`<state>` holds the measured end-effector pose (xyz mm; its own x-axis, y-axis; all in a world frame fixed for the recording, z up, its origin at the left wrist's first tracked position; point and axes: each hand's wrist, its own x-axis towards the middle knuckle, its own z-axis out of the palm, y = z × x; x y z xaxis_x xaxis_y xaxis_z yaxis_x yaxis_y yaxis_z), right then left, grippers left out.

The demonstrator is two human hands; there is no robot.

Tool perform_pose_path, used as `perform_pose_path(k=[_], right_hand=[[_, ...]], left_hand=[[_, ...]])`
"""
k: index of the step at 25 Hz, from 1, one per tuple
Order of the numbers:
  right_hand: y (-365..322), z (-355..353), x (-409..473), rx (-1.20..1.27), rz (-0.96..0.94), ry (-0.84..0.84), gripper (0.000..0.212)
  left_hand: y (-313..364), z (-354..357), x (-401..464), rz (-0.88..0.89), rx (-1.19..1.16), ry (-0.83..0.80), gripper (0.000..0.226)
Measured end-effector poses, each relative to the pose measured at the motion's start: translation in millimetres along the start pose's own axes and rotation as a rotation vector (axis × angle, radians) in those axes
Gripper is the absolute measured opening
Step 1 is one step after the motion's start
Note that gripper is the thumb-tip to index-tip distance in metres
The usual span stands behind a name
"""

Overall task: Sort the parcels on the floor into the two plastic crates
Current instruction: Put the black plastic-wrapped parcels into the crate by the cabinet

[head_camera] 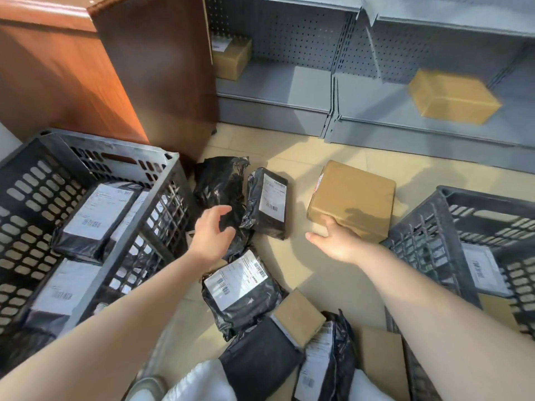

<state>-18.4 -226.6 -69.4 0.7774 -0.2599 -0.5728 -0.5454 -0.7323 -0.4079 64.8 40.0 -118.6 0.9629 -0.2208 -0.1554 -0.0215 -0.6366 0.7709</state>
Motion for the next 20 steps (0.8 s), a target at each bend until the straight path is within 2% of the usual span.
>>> perform_pose_path(k=[5,8,10,15,17,20], right_hand=[[61.8,23.2,2.4,-0.072,0.063,-0.240,0.080],[92.0,37.7,0.2,-0.135,0.140,-0.458,0.085],[105.6,46.8,-5.3,-0.094,0.198,-0.556,0.088],[113.0,80.0,-14.7,0.014,0.272,-0.572,0.083],[110.3,91.8,-14.1,-0.010,0.306,-0.535,0.072],[101.3,104.7,-8.3,-0.174,0.318,-0.491,0.051]], left_hand=[[-42.3,56.2,-24.2,-0.199,0.199,-0.287,0.057],[-62.8,69.6,-41.7,-0.261,0.338,-0.413,0.055],[-72.1,71.6,-51.0,-0.283,0.386,-0.474,0.053],[-72.8,75.2,-59.5,-0.254,0.469,-0.488,0.047],[-72.7,77.9,-59.5,-0.263,0.477,-0.490,0.046],[-70.8,80.2,-59.7,-0.267,0.472,-0.512,0.042]])
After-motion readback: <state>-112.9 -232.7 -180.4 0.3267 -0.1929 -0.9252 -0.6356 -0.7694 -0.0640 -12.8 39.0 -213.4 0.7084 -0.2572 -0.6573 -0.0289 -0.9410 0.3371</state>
